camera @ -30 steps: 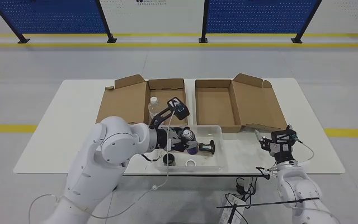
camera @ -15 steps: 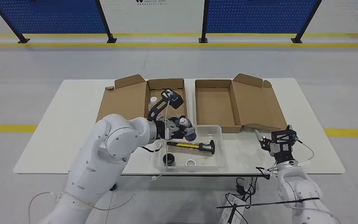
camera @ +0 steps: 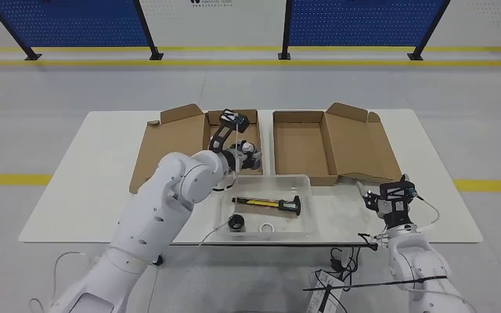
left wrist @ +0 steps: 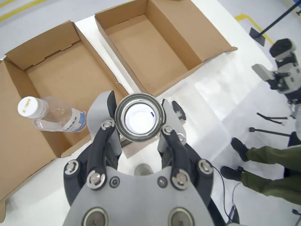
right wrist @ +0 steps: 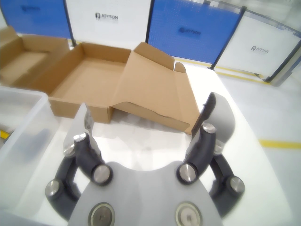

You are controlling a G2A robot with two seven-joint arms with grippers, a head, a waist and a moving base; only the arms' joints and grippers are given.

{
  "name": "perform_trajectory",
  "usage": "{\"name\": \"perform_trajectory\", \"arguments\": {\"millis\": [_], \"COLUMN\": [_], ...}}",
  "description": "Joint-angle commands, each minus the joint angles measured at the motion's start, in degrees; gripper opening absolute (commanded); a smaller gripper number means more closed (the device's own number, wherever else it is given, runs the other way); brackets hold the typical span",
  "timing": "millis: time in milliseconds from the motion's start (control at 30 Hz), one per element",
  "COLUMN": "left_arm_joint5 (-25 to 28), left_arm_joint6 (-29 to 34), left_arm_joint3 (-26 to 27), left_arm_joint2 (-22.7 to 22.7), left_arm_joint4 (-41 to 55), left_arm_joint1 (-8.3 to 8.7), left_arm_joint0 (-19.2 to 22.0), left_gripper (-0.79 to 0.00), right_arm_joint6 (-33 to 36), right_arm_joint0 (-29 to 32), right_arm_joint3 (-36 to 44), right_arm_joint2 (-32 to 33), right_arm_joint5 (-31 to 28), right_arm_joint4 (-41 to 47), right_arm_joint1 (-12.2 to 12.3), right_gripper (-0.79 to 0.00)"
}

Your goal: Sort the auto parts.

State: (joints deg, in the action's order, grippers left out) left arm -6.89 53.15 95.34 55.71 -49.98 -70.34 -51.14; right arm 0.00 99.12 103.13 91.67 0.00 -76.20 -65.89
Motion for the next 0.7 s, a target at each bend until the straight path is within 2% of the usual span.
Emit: {"name": "perform_trajectory", "arguments": {"millis": [0,300,667], "left_arm_joint5": [-2.0,-5.6,-8.6], "left_arm_joint6": [-0.9,-6.5,-11.9], "left_arm_joint3": [-1.2,-10.8,-23.8], "left_arm_joint2": [-1.2,-6.4,-11.6], "left_arm_joint4": [0.5,0.9,0.8], "left_arm_joint1": [-0.53,-3.16,-6.41], "left_arm_joint0": [0.9,5.5,8.6], "left_gripper": [-0.785,-0.785,-0.785], "right_arm_joint6": [0.0,0.0,0.0], "right_arm_joint0": [0.0,0.0,0.0], "right_arm_joint3": [0.0,0.0,0.0], "right_arm_joint2": [0.0,0.0,0.0], "right_arm_joint5": [0.0,0.0,0.0], "right_arm_joint4": [0.0,0.0,0.0], "right_arm_joint1": [0.0,0.0,0.0], "right_gripper": [0.0,0.0,0.0]}}
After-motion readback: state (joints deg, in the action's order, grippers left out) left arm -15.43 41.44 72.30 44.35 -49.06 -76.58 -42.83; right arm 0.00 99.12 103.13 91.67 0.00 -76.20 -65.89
